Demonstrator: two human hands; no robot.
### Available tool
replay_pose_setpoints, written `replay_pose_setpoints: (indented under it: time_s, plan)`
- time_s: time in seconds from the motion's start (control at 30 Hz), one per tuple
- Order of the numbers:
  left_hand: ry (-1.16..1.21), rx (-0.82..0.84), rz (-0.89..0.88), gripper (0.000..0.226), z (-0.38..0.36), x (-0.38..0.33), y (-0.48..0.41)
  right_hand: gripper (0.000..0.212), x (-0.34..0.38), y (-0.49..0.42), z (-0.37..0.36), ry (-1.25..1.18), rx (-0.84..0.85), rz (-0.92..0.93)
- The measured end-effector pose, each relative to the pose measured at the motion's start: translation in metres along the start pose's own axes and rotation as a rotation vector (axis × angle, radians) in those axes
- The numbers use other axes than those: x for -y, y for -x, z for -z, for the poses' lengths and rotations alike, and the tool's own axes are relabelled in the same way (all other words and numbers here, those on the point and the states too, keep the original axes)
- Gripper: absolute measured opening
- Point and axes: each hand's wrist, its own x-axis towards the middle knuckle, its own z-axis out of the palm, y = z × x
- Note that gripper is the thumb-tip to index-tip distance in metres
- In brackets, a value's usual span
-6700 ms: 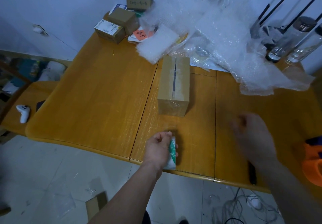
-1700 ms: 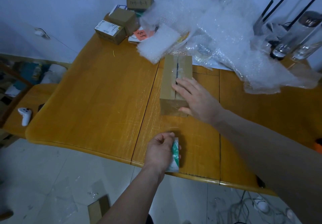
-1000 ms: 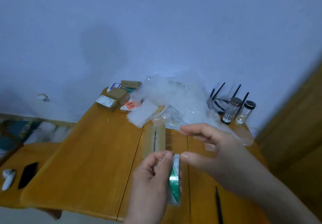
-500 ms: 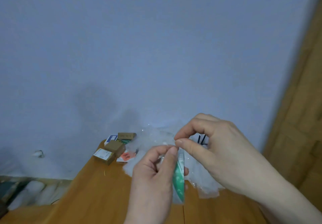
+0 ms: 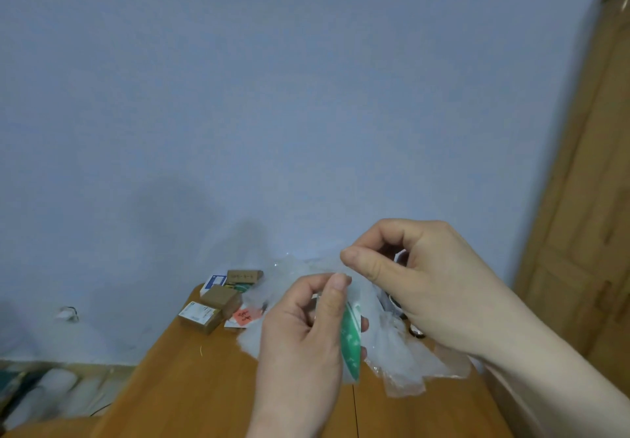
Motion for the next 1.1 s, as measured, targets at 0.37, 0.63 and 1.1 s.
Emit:
replay_pose_setpoints:
  time_s: [0.37,0.63,1.1]
  plan:
    - [-0.163,-0.088,-0.207,0.035,0.007,0.012,-0.006,0.028,0.013,0.0,-0.001,-0.098,0.098,-0.144]
    - [-0.34,-0.143,-0.322,0.031,0.011,0.012,-0.004,0.028,0.02,0.0,-0.001,-0.07,0.093,-0.143]
    - [-0.633,-0.275,-0.498,0.034,0.025,0.014,-0.011,0.033,0.026,-0.014,-0.001,-0.023,0.196,-0.242]
